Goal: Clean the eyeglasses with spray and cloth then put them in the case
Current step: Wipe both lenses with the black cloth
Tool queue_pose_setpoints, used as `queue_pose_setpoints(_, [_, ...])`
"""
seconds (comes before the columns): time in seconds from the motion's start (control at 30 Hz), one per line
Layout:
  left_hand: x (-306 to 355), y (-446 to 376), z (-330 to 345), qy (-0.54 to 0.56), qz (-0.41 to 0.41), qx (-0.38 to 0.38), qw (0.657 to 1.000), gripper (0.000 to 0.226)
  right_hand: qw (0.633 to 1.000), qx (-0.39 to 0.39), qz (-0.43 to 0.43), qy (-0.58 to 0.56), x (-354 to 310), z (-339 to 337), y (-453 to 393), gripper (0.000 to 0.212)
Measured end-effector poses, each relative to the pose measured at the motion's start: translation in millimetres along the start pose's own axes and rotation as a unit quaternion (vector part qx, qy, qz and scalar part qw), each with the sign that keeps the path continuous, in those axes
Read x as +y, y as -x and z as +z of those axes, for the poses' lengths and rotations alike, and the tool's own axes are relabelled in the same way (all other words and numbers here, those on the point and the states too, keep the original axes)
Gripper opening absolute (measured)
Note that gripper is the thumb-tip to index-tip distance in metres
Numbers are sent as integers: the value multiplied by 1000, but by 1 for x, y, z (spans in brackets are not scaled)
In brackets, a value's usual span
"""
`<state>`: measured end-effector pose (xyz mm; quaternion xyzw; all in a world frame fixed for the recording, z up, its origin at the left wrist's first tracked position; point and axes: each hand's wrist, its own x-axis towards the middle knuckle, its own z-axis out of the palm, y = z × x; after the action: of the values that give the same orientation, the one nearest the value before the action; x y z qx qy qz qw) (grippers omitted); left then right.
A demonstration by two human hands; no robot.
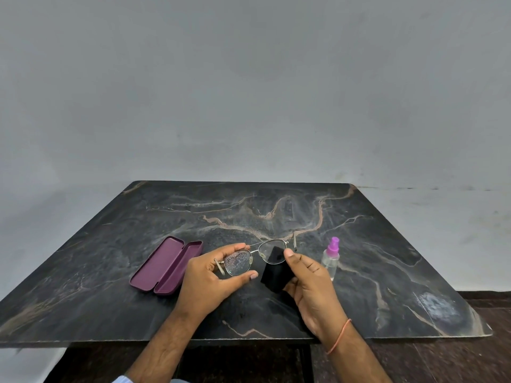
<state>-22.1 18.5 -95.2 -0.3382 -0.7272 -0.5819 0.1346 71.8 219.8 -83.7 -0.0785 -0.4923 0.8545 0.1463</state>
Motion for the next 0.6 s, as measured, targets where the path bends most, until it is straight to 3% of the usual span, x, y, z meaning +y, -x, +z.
queue_pose_setpoints(0.1, [-1, 0, 0, -16, -12, 26, 999, 58, 999, 34, -29, -21, 0, 0, 1, 19])
queue_pose_setpoints(0.17, [-3, 0, 1, -21, -22, 47, 998, 56, 996, 57, -63, -21, 3, -2, 0, 17])
queue_pose_setpoints(0.3, [-10, 0, 4, -59, -19, 52, 997, 51, 976, 126, -123, 127, 15, -6, -6, 10])
queue_pose_setpoints(0.47, [-10, 2, 3, -75, 9, 28, 997, 48, 870, 161, -223, 408, 23, -2, -13, 8])
queue_pose_setpoints(0.6, [-13, 3, 5, -88, -7, 9, 996, 49, 802, 132, -222, 538, 23, 2, -13, 15])
